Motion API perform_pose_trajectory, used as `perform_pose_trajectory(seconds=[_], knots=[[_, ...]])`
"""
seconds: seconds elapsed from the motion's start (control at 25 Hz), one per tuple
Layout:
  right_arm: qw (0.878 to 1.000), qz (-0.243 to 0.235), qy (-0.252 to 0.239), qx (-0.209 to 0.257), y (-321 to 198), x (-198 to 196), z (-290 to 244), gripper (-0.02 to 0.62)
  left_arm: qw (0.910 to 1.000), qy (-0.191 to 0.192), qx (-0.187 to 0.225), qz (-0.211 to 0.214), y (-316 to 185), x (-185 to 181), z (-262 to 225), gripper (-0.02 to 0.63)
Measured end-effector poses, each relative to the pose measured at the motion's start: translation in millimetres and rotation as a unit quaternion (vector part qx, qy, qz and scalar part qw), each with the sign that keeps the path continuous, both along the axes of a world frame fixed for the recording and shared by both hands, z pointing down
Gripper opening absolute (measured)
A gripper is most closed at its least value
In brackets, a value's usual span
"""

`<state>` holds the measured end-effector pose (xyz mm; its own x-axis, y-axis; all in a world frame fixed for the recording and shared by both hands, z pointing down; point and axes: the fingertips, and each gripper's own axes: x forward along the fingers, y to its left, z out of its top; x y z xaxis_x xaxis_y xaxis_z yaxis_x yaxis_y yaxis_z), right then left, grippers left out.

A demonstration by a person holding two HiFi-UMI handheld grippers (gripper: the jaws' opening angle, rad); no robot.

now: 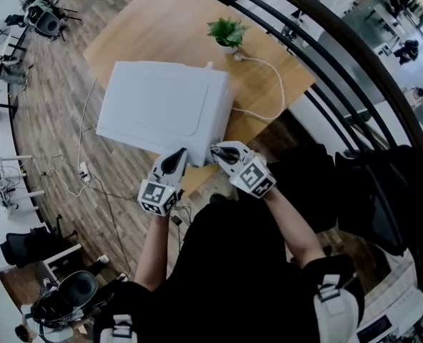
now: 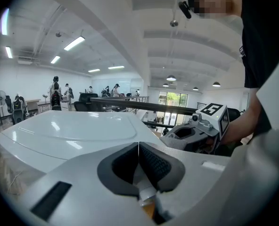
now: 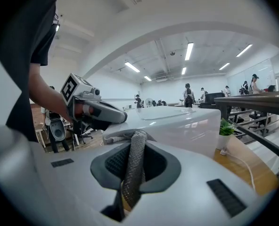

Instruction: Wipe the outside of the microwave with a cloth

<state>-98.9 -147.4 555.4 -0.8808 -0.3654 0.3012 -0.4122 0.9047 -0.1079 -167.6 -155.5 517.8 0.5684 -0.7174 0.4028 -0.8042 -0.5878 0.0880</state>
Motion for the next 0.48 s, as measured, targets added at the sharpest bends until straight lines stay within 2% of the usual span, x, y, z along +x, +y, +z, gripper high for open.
perform_pose_trajectory(seconds=[0.36, 0.48], knots=[[1.000, 0.014, 0.001, 0.010, -19, 5, 0, 0.032, 0.9995, 0.001, 0.029, -0.015, 1, -5, 4, 0.006], [1.000, 0.017, 0.003, 0.013, -27, 9, -1, 0.032, 0.9996, 0.000, 0.021, -0.017, 2, -4, 5, 0.006]])
